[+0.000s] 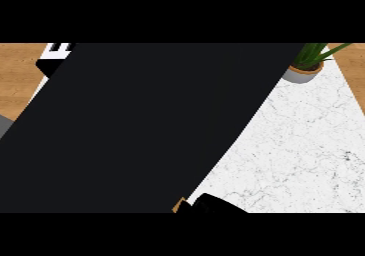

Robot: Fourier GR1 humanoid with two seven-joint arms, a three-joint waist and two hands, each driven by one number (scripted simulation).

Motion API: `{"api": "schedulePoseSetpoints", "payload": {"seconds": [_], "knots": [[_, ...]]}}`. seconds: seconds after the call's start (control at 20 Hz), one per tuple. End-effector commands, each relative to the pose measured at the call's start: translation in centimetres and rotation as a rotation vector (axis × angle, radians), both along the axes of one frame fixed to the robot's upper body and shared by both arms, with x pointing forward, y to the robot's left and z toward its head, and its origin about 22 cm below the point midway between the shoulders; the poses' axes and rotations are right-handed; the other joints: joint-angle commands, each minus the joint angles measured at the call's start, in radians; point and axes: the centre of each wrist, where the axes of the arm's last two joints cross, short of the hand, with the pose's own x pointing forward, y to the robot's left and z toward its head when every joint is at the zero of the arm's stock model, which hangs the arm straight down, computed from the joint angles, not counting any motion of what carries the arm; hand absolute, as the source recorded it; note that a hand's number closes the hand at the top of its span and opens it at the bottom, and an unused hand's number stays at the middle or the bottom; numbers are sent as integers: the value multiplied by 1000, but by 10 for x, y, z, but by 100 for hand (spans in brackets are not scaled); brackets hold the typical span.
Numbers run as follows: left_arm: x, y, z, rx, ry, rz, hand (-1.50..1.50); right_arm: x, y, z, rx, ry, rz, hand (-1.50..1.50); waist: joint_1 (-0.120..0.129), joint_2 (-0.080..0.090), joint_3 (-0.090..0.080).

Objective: Pick up the bottled water, place it into the cabinet and close the cabinet

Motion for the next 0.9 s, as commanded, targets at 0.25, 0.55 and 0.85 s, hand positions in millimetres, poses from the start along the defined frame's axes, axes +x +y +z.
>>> {"api": "schedulePoseSetpoints", "payload": {"seconds": [0.25, 0.55, 0.85], "knots": [[-7, 3, 30, -13, -5, -27, -150, 23, 83, 14, 35, 94, -141, 150, 28, 19, 4], [-10, 6, 40, 2, -33, -11, -150, 70, 103, 27, -5, 105, -27, 150, 17, 27, 6], [-17, 14, 52, 15, -31, 9, -150, 88, 108, 14, -113, 189, 218, 150, 13, 24, 6]]}}
